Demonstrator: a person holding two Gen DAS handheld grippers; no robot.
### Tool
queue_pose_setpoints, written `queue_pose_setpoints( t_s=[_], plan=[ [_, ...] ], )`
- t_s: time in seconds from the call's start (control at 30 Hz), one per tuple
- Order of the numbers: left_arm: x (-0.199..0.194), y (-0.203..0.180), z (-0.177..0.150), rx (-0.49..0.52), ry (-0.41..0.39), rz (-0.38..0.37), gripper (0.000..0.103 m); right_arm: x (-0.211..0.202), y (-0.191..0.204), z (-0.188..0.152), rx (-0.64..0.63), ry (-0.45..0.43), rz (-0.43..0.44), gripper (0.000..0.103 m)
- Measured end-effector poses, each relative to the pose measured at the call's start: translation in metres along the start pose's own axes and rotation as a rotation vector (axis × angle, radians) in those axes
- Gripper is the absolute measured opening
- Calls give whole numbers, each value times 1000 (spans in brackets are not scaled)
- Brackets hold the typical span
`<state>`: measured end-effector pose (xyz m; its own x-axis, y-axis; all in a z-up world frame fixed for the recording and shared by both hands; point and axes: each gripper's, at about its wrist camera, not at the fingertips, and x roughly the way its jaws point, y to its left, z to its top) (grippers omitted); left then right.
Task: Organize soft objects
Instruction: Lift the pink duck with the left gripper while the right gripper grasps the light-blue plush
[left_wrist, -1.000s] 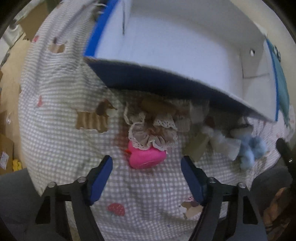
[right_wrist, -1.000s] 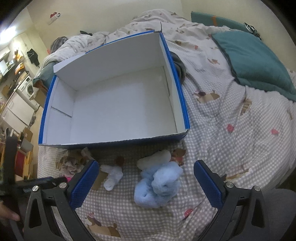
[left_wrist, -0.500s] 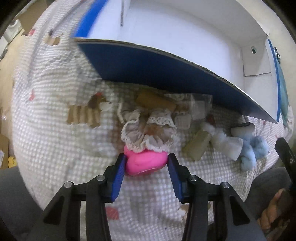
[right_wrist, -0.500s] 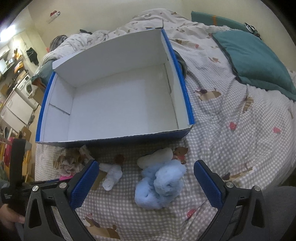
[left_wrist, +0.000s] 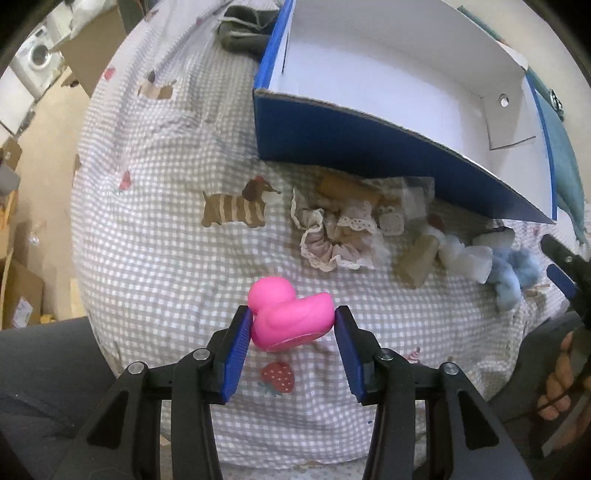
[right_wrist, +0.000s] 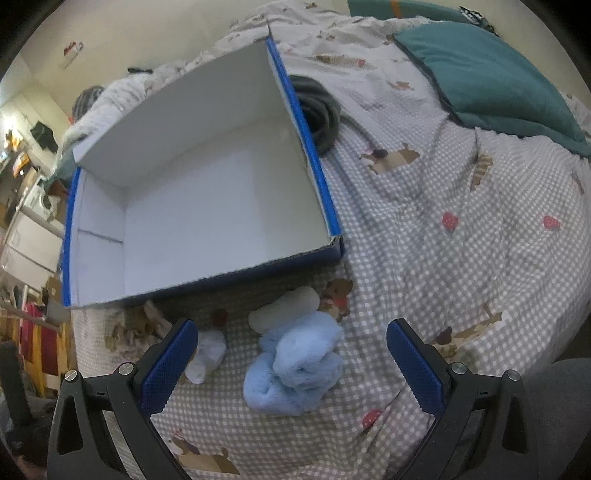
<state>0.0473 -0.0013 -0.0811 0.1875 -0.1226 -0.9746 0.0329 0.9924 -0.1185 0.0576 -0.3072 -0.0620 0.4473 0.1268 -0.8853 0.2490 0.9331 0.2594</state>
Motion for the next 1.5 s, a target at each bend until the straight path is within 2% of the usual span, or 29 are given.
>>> queue_pose_setpoints(
  t_s=[0.13,0.23,0.27,0.3,0.33,0.4,0.43,0.47,0.57,0.83,1.1,1.3,1.5],
  plan=[
    [-4,-4,6,-10,-28,2,42,22,8,-3,-41,72,-61,103],
    [-4,-2,5,-21,-36,5,42,41,14,-8,-63,141,-67,103],
    [-3,-1,7,-23,-36,6,42,47,17,-10,-68,165,-57,97],
    [-4,-1,10,-26,-36,5,42,53,18,-13,-61,195,-28,86],
    [-5,0,10,-29,-37,3,42,57,18,-14,-51,215,-9,80],
    [-7,0,9,-32,-42,1,42,60,20,-16,-54,216,-30,52],
    [-6,-1,7,-33,-46,0,42,59,20,-16,-57,207,-38,45],
    [-7,-2,7,-33,-51,-1,42,58,20,-16,-55,198,-33,32],
    [-6,-2,9,-29,-61,3,42,50,20,-14,-49,169,-10,21],
    [-20,4,8,-46,-108,-3,42,-13,27,-18,-79,50,97,19],
    [-35,-4,3,-8,-169,-4,42,-72,24,-20,-66,-35,112,19],
    [-37,-1,6,-24,-195,32,42,-85,36,-8,-97,-83,133,19],
    [-43,3,7,-35,-219,77,42,-88,45,5,-119,-109,193,19]
  ],
)
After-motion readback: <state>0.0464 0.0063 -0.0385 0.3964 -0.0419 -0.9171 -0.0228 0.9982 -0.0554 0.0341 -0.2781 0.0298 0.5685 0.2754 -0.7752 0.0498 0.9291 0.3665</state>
